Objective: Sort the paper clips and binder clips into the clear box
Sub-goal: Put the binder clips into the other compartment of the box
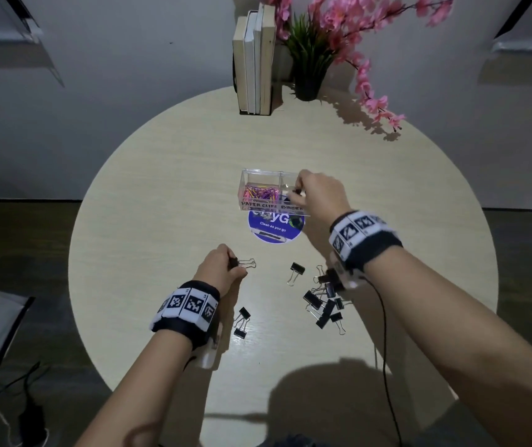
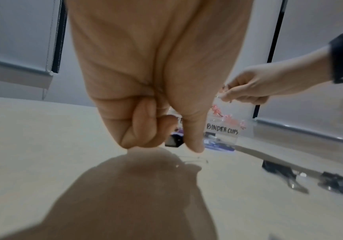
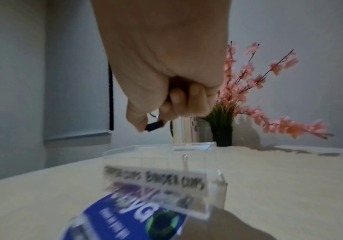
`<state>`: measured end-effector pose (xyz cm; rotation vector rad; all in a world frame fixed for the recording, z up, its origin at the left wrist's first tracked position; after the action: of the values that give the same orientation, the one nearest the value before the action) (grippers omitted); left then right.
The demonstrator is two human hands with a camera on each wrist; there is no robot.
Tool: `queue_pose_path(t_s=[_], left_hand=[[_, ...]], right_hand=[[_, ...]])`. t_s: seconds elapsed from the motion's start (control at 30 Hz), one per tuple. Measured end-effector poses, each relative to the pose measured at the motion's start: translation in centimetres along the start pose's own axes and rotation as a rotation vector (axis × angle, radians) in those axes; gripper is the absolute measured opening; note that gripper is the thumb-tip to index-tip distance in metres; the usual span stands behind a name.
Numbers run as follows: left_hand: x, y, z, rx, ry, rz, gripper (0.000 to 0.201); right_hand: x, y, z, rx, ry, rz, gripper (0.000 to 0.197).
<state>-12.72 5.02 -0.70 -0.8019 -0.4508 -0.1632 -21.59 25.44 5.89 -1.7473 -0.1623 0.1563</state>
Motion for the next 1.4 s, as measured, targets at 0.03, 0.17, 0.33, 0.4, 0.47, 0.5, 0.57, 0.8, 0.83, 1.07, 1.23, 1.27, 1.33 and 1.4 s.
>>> queue_pose_path(t_s=[0.03, 0.17, 0.33, 0.4, 0.47, 0.5, 0.57, 0.8, 0.83, 1.07, 1.23, 1.27, 1.33, 1.4], left_hand=[[-0.4, -0.2, 0.8, 0.004, 0.010, 0.005, 0.034], [-3.1, -1.3, 5.6, 0.012, 0.075, 0.059, 0.029], [-6.6, -1.5, 12.0, -0.071, 0.269, 0.082, 0.028], [-7.5, -1.1, 13.8, -0.115, 0.326, 0.107, 0.027], [-8.2, -0.7, 15.0, -0.181, 0.375, 0.079, 0.034], [-8.3, -0.6, 15.3, -0.234, 0.388, 0.047, 0.039], [-8.4, -0.1, 15.4, -0.326, 0.416, 0.007, 0.046], [-4.5, 1.7, 12.4, -0.452, 0.657, 0.003, 0.012], [-3.7, 2.4, 11.6, -0.456, 0.615, -0.070, 0.012], [-1.0, 6.5, 8.8, -0.554, 0.527, -0.217, 0.022], [0.0, 6.9, 8.3, -0.472, 0.516, -0.123, 0.016], [0.1, 6.8, 8.1, -0.433, 0.517, -0.085, 0.014], [0.3, 6.5, 7.7, -0.291, 0.473, -0.035, 0.014], [0.0, 6.1, 7.4, -0.070, 0.369, -0.026, 0.016]], right_hand=[[-1.5, -0.3, 0.3, 0.062, 0.018, -0.016, 0.030], [-3.7, 0.4, 1.1, 0.045, 0.011, -0.161, 0.033], [-1.2, 0.4, 2.7, -0.253, 0.082, -0.018, 0.030], [1.1, 0.5, 3.5, -0.356, 0.164, 0.073, 0.027], [3.4, 1.1, 4.3, -0.438, 0.219, 0.064, 0.027], [4.4, 1.5, 4.7, -0.461, 0.243, 0.043, 0.027], [6.2, 2.4, 5.4, -0.472, 0.284, 0.003, 0.028], [10.4, 4.4, 5.8, -0.283, 0.234, -0.181, 0.020], [10.9, 4.6, 5.6, -0.232, 0.227, -0.193, 0.018], [12.3, 5.9, 4.0, -0.018, 0.201, -0.185, 0.023], [13.0, 6.2, 4.0, -0.227, 0.265, -0.116, 0.012], [13.1, 6.1, 4.3, -0.336, 0.318, -0.086, 0.010], [13.1, 5.6, 5.1, -0.605, 0.437, -0.027, 0.010], [13.1, 5.0, 5.8, -0.694, 0.447, -0.028, 0.006]])
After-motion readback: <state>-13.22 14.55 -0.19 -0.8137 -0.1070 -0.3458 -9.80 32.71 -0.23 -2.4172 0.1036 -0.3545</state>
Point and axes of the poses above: each hand's wrist, its own x-axis away from the middle knuckle, its own y-axis out of the palm, z = x × y, the point moved 1 cm from there along -x, towards the middle knuckle, and after that the axes turned 5 degrees about x, right-handed, at the moved point
